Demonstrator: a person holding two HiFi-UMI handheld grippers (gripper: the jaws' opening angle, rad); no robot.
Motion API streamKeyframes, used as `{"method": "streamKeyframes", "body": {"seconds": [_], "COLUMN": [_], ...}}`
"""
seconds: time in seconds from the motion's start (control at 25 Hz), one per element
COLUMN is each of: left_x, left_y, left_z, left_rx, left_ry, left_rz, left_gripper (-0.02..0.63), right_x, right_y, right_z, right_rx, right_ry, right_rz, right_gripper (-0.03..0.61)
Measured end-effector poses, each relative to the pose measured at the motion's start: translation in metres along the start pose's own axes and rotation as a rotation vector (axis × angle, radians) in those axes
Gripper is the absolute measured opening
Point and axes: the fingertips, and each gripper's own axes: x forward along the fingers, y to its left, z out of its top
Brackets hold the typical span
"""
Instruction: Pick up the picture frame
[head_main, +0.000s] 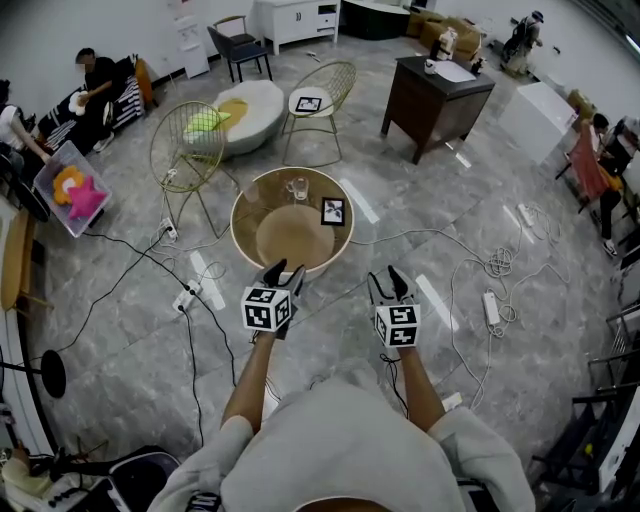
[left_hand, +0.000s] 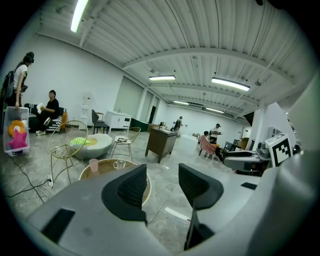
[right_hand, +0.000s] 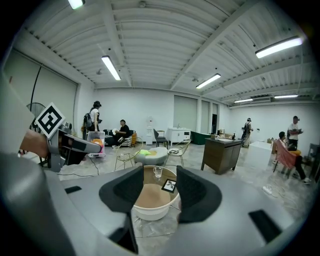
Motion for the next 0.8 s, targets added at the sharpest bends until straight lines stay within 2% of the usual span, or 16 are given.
{"method": "streamKeyframes", "body": {"seconds": [0.32, 0.8], "left_x": [0.011, 0.063], "left_y": [0.005, 0.03], "left_z": [-0.006, 0.015], "left_rx": [-0.007, 0.002], "left_ry": [0.024, 0.024], "left_rz": [-0.002, 0.006], "left_gripper": [0.196, 0.195], "right_x": [0.011, 0.068], "right_y": [-0.003, -0.024], "right_z": [-0.004, 0.002], "right_rx": [0.005, 0.007], "right_ry": [0.018, 0.015], "right_rz": [-0.003, 0.016], "right_gripper": [0.192, 0.192]}}
